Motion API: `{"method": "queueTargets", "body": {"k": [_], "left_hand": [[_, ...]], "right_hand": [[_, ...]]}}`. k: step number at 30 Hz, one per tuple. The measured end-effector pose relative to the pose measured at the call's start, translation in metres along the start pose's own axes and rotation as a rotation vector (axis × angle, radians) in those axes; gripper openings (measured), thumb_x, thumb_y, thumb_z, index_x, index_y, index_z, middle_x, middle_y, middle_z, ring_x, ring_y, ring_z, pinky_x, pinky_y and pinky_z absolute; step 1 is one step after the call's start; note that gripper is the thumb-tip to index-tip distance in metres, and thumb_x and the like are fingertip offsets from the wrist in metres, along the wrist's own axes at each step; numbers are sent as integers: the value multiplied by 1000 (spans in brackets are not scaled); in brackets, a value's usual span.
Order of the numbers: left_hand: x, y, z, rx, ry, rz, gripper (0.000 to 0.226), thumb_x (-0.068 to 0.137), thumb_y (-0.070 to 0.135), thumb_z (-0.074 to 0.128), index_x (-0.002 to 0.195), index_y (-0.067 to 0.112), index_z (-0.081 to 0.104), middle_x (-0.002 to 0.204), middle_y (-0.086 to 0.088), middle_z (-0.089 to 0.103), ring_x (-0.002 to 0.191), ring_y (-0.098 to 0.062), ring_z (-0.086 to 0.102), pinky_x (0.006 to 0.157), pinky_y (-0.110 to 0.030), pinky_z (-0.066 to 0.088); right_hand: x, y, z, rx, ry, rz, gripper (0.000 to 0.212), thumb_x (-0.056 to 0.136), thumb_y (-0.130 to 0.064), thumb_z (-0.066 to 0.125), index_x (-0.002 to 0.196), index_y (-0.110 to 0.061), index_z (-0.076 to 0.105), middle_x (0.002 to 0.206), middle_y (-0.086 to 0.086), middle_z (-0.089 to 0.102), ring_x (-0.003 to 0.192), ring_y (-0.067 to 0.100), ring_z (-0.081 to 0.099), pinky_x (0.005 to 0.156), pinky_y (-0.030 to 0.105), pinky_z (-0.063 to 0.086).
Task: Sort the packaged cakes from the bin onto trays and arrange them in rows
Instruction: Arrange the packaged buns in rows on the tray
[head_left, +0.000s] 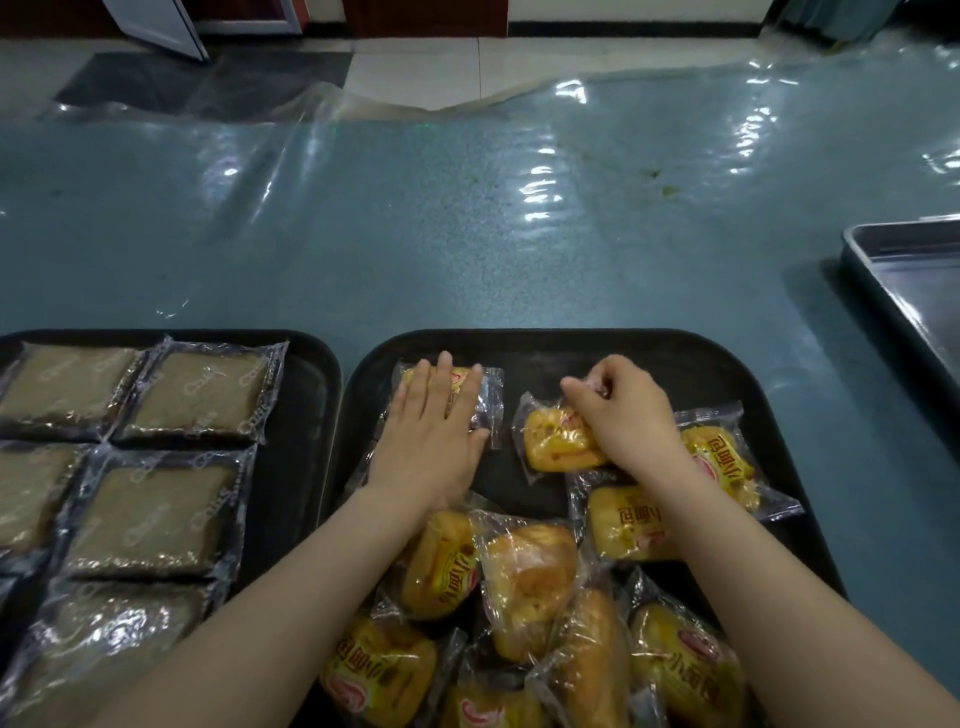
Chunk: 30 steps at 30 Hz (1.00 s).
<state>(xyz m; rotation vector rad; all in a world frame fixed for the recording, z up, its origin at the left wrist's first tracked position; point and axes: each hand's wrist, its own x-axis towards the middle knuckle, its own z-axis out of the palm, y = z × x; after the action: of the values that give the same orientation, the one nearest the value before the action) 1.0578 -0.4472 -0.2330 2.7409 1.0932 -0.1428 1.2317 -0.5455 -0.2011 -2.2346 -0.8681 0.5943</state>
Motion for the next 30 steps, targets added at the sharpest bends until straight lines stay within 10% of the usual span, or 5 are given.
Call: {"method": "queueTargets", "body": {"k": [9,12,15,19,30], "left_hand": [[-1,-4,7,-4,35,-9,64,97,48,19,133,34,-32,153,-3,-28,133,-19,-33,107,-40,-21],[-2,-4,10,-3,56,-13,64,96,49,18,135,35,-31,154,-2,-27,135,-19,-31,106,-41,-21],[-1,-4,11,12,72,-14,65,95,49,18,140,33,-27,154,-3,-24,139,-21,-26,106,-40,-20],[0,-5,14,14,87,-13,65,95,49,18,143,33,-23,155,-4,-21,141,-22,-21,107,-41,-18],[1,-5,9,-71,156,-71,72,89,57,16,145,27,-20,154,-5,-22,137,-19,-27,107,-40,-20]], "right_hand": [[-5,3,-5,-177,179,-294,37,91,-27,60,126,-18,52,125,0,53,120,18,44,98,26,32],[-16,9,-8,-316,-35,-522,31,93,-19,56,124,-21,60,132,-2,55,126,19,44,105,24,26],[-19,17,2,-522,-300,-537,48,101,-27,38,148,-30,30,157,-5,23,146,21,13,118,36,11],[-8,14,13,-648,-381,-457,55,103,-30,27,150,-42,1,161,-6,-9,146,27,-14,117,44,0],[-7,0,28,-633,-228,-372,67,100,-46,26,150,-28,-14,156,-2,-25,140,29,-29,113,54,-13]]}}
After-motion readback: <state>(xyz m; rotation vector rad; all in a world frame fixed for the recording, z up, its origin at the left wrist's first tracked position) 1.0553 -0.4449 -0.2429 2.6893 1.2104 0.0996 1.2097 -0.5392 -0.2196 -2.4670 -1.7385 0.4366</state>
